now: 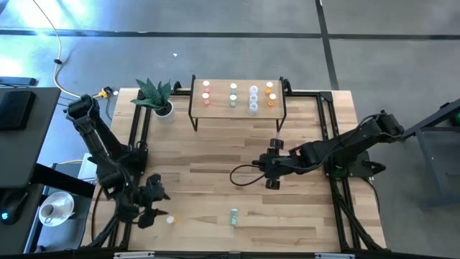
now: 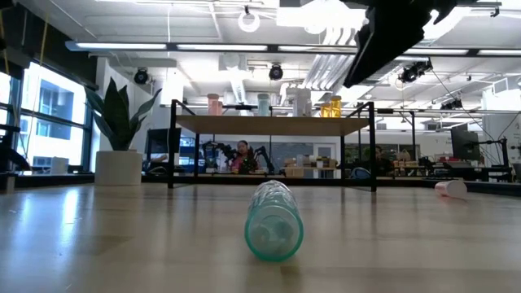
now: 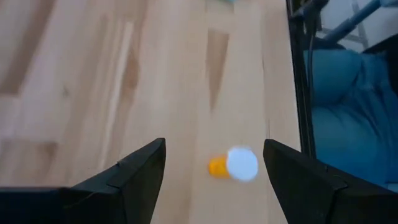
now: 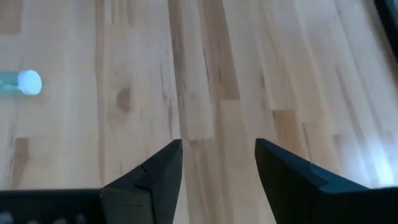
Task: Pick and place medicine bottles onto shelf by color
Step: Put the orange pill bottle aligned with the other orange pill bottles on the shelf
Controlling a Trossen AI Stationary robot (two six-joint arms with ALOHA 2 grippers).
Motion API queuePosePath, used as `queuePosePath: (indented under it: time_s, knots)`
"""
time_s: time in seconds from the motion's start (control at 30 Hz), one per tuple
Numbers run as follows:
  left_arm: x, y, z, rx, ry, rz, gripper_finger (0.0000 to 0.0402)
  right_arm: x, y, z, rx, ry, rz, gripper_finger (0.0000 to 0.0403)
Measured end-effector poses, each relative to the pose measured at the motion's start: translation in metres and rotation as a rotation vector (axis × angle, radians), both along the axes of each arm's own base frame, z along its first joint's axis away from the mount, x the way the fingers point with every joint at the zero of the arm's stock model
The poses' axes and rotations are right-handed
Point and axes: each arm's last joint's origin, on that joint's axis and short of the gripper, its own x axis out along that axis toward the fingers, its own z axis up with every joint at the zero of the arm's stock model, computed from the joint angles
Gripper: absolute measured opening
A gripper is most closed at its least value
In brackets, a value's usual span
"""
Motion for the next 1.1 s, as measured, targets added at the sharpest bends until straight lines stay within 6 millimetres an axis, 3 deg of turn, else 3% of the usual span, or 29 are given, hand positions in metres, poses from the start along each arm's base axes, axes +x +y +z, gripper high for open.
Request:
queuePosePath:
  time_s: [0.37, 0.6, 1.1]
  knots:
    - [-0.013, -0.038, -0.04, -0.045, 0.097, 0.095, 0.0258, 0.006, -0.002, 0.005, -0.089, -0.055, 0.038, 0.0193]
    - [-0.018, -0.06, -0.063, -0.068, 0.041, 0.142, 0.0258, 0.007, -0.002, 0.006, -0.086, -0.068, 0.038, 0.0193]
    - [-0.008, -0.073, -0.106, -0.012, -0.048, 0.241, 0.0258, 0.01, 0.0, 0.008, -0.078, -0.109, 0.043, 0.0193]
